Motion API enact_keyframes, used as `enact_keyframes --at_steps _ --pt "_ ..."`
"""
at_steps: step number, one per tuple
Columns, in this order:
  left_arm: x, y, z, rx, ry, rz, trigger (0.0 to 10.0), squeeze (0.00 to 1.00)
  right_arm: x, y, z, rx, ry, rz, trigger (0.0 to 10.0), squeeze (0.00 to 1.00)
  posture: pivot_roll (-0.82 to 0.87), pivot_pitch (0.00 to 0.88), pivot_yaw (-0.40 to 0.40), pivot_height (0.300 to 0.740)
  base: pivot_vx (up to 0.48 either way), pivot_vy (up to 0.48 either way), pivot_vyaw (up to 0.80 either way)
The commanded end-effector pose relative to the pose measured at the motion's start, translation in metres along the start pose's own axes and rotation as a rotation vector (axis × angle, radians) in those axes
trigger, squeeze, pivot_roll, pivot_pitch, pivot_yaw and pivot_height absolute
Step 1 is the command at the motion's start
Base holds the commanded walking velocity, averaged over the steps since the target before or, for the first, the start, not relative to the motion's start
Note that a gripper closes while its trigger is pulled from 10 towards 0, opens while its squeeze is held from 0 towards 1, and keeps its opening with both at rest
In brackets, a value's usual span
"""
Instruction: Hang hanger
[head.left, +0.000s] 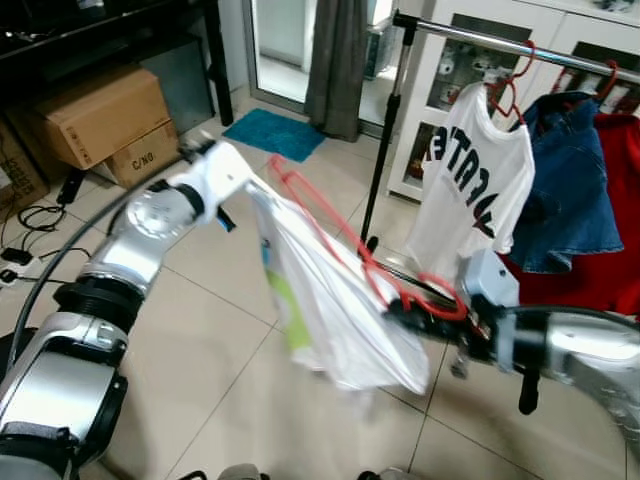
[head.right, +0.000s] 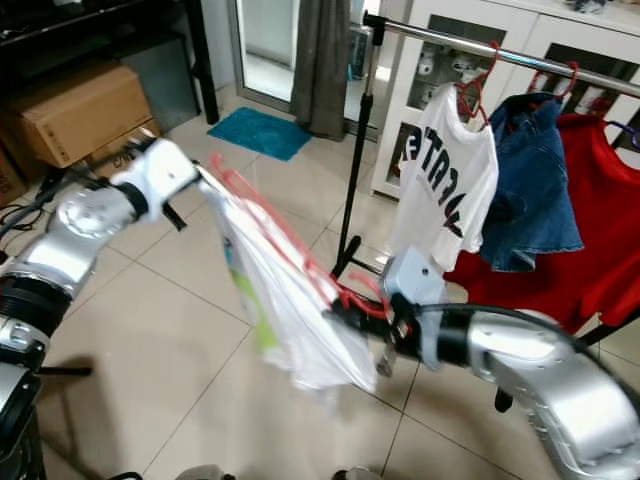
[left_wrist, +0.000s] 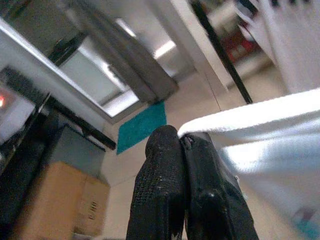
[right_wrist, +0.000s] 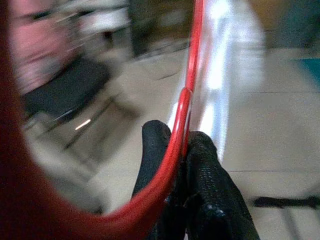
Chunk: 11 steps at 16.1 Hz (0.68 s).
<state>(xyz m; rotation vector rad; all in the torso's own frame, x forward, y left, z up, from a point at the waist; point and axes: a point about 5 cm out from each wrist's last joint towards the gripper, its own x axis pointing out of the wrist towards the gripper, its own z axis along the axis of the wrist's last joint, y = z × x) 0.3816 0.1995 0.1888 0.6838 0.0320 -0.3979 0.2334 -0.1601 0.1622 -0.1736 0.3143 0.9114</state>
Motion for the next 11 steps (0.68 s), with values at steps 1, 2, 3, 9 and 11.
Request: enact_keyframes --at_steps 1,2,3,9,11 --pt "-0.004 0.017 0.007 -0.081 -0.039 0.079 0.0 0.0 -0.005 -0.022 -0.008 0.032 0.031 -0.199 0.0 0.0 0.01 0.013 -0.021 0.74 0.0 0.0 0.0" --pt "0.001 -0.008 0.017 -0.147 -0.109 -0.016 0.0 0.0 0.004 -0.034 0.001 0.137 -0.104 -0.361 0.0 0.0 0.01 0.013 -0.02 0.74 0.0 0.0 0.0" --pt "0.002 -0.027 0.025 -0.194 -0.158 -0.09 0.0 0.0 0.009 -0.038 0.005 0.218 -0.188 -0.419 0.0 0.0 0.01 0.014 -0.021 0.74 0.0 0.0 0.0" --pt "-0.024 -0.101 0.055 -0.327 -0.28 -0.414 0.0 0.0 0.009 -0.056 0.013 0.485 -0.534 -0.863 0.0 0.0 0.03 0.034 -0.029 0.74 0.0 0.0 0.0" --pt "-0.03 -0.1 0.047 -0.402 -0.244 -0.344 0.0 0.0 0.002 -0.059 0.012 0.48 -0.528 -0.919 0.0 0.0 0.04 0.041 -0.023 0.74 0.0 0.0 0.0"
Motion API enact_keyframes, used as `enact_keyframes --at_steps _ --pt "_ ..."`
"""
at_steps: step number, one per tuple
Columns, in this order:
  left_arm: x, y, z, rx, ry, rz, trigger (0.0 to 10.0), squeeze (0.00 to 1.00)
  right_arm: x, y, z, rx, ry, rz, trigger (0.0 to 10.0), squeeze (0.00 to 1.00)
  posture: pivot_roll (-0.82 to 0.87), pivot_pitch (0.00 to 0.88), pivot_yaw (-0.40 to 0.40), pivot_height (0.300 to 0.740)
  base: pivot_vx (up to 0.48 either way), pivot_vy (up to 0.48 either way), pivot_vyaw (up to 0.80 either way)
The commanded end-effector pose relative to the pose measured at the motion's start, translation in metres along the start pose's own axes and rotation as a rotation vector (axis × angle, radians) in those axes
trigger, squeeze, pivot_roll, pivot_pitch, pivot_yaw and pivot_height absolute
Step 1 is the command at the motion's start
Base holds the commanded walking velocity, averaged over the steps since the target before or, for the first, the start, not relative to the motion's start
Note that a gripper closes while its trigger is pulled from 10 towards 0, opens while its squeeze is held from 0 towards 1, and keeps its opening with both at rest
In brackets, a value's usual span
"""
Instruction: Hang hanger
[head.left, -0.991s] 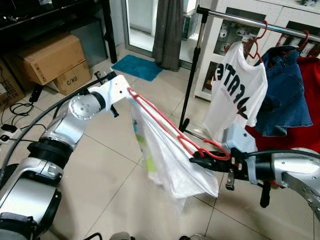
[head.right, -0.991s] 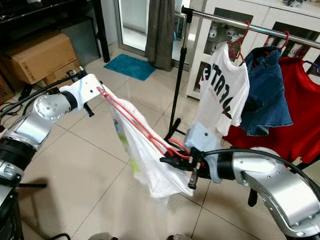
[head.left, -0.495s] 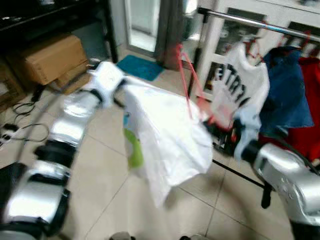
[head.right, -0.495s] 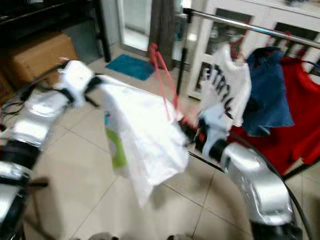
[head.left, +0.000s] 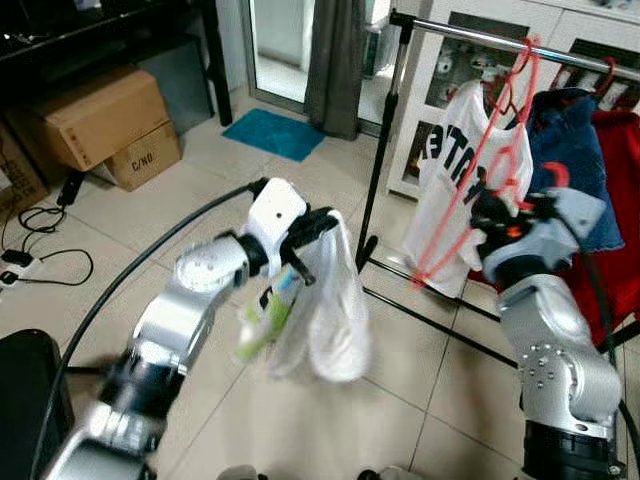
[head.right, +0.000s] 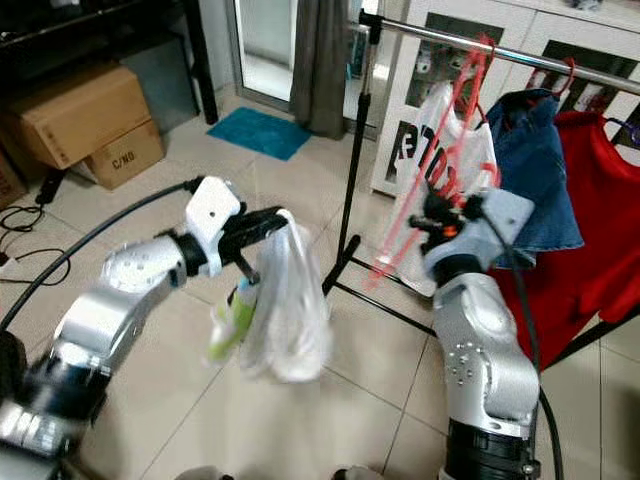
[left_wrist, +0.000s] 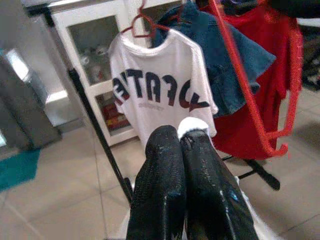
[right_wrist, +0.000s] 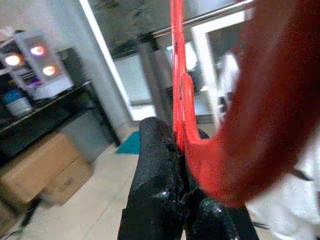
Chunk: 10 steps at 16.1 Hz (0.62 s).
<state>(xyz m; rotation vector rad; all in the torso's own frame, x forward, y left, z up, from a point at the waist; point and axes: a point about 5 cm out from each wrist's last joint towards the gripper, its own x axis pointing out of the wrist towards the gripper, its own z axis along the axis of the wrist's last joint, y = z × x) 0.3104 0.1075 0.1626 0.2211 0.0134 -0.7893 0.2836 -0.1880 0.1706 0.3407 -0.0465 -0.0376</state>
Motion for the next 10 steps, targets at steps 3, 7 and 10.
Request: enact_keyframes --at_steps 3,7,10 --pt "-0.014 0.02 0.003 -0.153 -0.055 0.319 1.1 0.0 -0.009 -0.004 -0.008 -0.093 0.072 0.007 10.0 0.0 0.04 0.051 -0.014 0.74 0.0 0.0 0.0" --pt "-0.034 0.013 -0.014 -0.32 0.021 0.556 10.0 0.0 -0.042 0.004 -0.042 -0.133 0.217 -0.021 10.0 0.0 0.04 0.082 -0.026 0.74 0.0 0.0 -0.2" --pt "-0.043 0.024 -0.01 -0.373 -0.075 0.688 10.0 0.0 -0.045 0.012 -0.041 -0.082 0.22 -0.004 10.0 0.0 0.03 0.077 -0.025 0.74 0.0 0.0 -0.8"
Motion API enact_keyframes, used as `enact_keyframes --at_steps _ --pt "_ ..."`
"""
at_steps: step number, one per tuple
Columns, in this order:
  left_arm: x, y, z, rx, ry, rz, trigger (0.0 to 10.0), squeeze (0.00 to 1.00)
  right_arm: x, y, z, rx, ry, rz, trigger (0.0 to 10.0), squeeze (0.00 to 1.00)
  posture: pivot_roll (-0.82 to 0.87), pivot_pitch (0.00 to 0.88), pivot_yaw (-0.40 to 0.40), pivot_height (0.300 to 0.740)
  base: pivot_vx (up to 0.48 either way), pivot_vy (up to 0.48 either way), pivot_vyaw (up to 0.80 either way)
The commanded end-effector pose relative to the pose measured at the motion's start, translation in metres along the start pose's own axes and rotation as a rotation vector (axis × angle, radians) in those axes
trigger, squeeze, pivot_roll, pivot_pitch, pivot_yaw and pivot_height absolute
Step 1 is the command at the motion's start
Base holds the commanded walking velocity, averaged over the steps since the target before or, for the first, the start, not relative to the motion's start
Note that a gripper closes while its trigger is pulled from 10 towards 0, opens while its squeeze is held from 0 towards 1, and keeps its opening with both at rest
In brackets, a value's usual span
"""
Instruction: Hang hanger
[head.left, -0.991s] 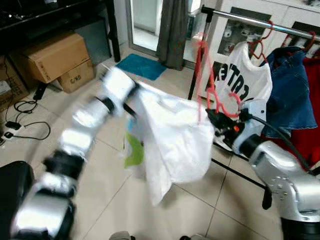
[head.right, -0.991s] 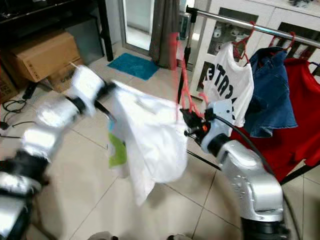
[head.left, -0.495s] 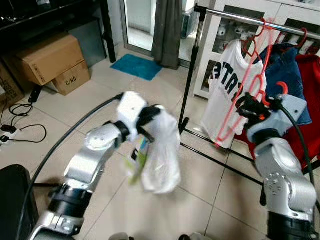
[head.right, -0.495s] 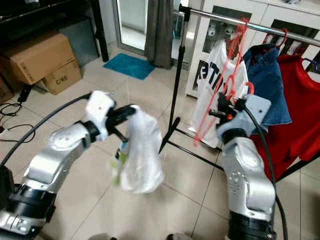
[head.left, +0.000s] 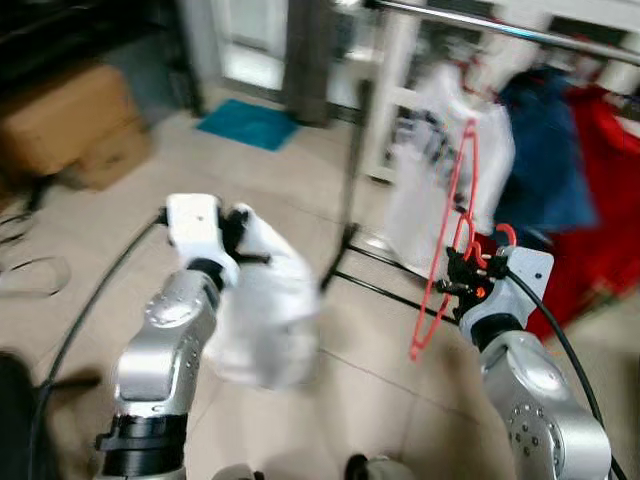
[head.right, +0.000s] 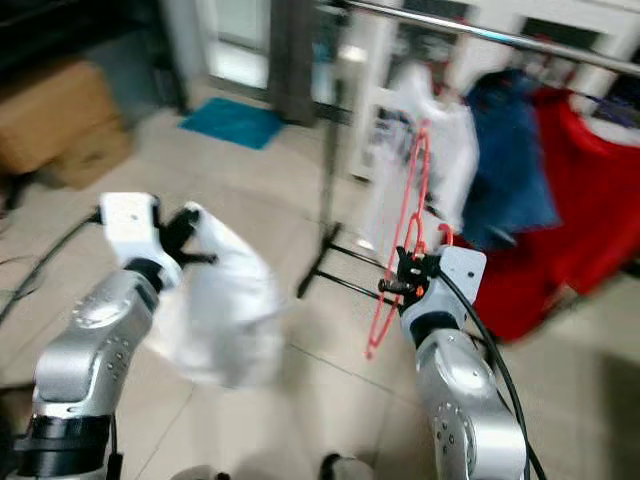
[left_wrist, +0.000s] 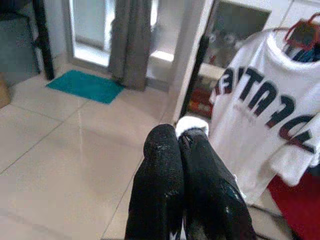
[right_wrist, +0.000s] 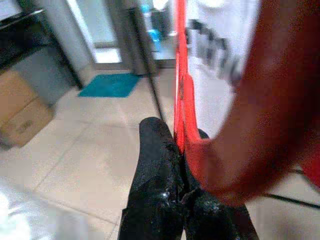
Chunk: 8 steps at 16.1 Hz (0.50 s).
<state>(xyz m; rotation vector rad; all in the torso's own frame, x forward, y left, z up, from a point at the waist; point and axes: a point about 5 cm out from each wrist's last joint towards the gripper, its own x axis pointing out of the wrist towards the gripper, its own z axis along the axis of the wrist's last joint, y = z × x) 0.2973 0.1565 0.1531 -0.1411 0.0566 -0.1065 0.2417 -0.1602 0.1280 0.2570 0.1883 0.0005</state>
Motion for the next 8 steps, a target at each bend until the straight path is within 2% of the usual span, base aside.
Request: enact_keyframes --at_steps 1,3,5,6,7,8 --pt "-0.001 -0.005 0.011 -0.047 -0.073 -0.009 10.0 0.0 -0.001 0.003 0.008 0.029 -0.009 0.004 10.0 0.0 0.03 0.077 -0.025 0.74 0.0 0.0 -0.8" --pt "-0.002 -0.007 0.012 -0.07 -0.072 -0.018 10.0 0.0 -0.002 0.003 0.012 0.066 -0.033 0.007 10.0 0.0 0.03 0.084 -0.019 0.74 0.0 0.0 -0.8" --pt "-0.005 -0.011 0.012 0.068 -0.07 -0.031 10.0 0.0 -0.002 0.0 0.013 0.071 -0.038 -0.034 10.0 0.0 0.04 0.087 -0.022 0.74 0.0 0.0 -0.8" --pt "-0.009 -0.015 0.005 0.104 -0.013 -0.117 10.0 0.0 -0.001 0.001 0.014 0.024 -0.033 -0.039 10.0 0.0 0.04 0.068 -0.03 0.74 0.0 0.0 -0.76" --pt "-0.01 -0.017 -0.003 0.18 0.026 -0.148 10.0 0.0 0.001 0.001 0.015 -0.007 -0.039 -0.046 10.0 0.0 0.04 0.065 -0.032 0.74 0.0 0.0 -0.74" --pt "-0.01 -0.02 -0.006 0.192 0.044 -0.16 10.0 0.0 0.004 0.001 0.019 -0.013 -0.06 -0.05 10.0 0.0 0.05 0.077 -0.032 0.74 0.0 0.0 -0.74"
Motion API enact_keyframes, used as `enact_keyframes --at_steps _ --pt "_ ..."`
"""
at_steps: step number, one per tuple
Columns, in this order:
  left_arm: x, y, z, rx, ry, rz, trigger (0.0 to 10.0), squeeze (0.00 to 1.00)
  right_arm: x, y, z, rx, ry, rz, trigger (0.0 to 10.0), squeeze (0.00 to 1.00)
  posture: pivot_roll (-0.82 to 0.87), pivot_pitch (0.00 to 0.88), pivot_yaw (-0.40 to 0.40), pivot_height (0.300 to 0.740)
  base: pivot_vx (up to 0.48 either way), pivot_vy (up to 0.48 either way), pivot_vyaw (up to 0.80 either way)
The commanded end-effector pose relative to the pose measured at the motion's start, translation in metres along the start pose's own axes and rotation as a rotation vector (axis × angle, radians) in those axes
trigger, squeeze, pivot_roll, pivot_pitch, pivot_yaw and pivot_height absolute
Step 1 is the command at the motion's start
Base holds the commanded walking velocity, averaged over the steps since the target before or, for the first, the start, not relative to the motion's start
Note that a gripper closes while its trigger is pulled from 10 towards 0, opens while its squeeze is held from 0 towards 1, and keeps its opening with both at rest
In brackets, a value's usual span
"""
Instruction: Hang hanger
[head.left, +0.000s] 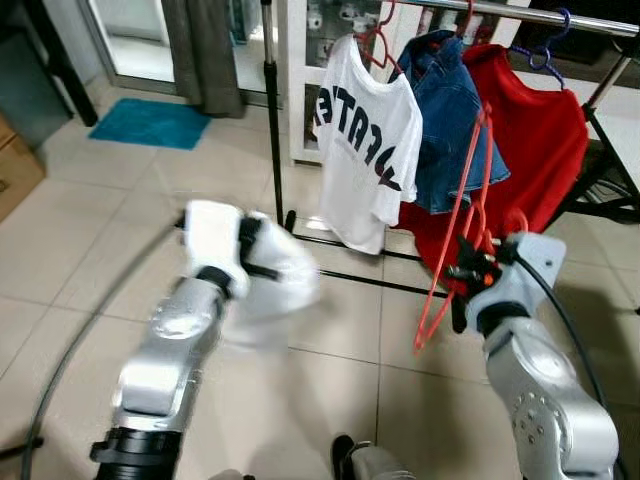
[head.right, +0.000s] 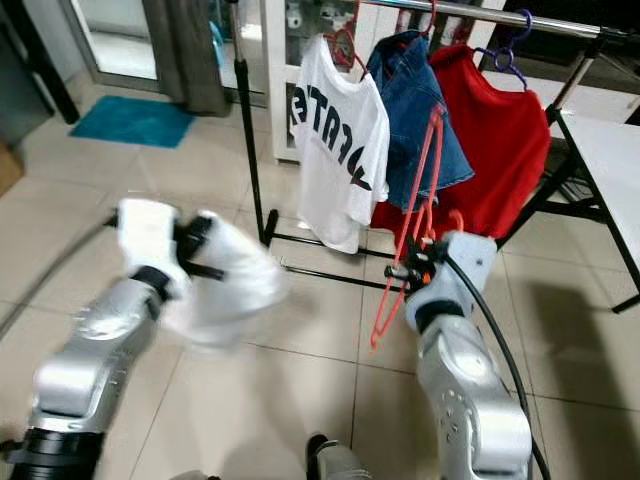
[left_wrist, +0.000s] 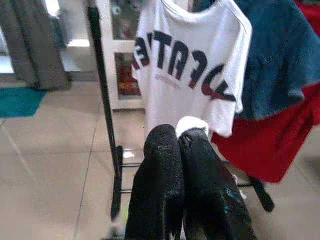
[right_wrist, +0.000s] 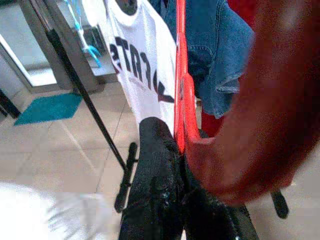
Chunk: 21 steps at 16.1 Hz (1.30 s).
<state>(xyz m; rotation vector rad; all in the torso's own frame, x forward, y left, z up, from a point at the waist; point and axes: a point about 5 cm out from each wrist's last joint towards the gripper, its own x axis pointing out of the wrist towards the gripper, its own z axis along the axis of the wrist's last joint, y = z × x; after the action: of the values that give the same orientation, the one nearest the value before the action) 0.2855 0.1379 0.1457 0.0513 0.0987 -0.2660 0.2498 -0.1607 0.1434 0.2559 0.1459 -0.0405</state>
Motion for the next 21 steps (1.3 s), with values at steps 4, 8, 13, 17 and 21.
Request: enact_keyframes --at_steps 4,8,13,17,21 --pt "-0.008 0.002 0.001 -0.022 0.005 -0.019 10.0 0.0 -0.004 0.006 0.0 0.034 -0.005 0.017 10.0 0.0 0.05 0.063 -0.035 0.74 0.0 0.0 -0.78" --pt "-0.007 -0.003 0.002 -0.016 0.013 -0.053 10.0 0.0 -0.004 0.005 -0.001 0.02 -0.014 0.0 10.0 0.0 0.04 0.068 -0.019 0.74 0.0 0.0 -0.8" --pt "-0.004 0.002 0.003 -0.012 0.007 -0.018 10.0 0.0 -0.004 0.005 0.006 0.017 -0.046 0.0 10.0 0.0 0.04 0.072 -0.016 0.74 0.0 0.0 -0.77" --pt "-0.004 0.008 0.008 -0.06 -0.061 0.027 10.0 0.0 -0.004 0.005 0.003 -0.04 -0.047 -0.012 10.0 0.0 0.04 0.073 -0.023 0.74 0.0 0.0 -0.75" --pt "-0.004 0.007 0.008 -0.054 -0.046 0.006 10.0 0.0 -0.005 0.006 0.003 -0.041 -0.071 -0.019 10.0 0.0 0.04 0.073 -0.011 0.74 0.0 0.0 -0.79"
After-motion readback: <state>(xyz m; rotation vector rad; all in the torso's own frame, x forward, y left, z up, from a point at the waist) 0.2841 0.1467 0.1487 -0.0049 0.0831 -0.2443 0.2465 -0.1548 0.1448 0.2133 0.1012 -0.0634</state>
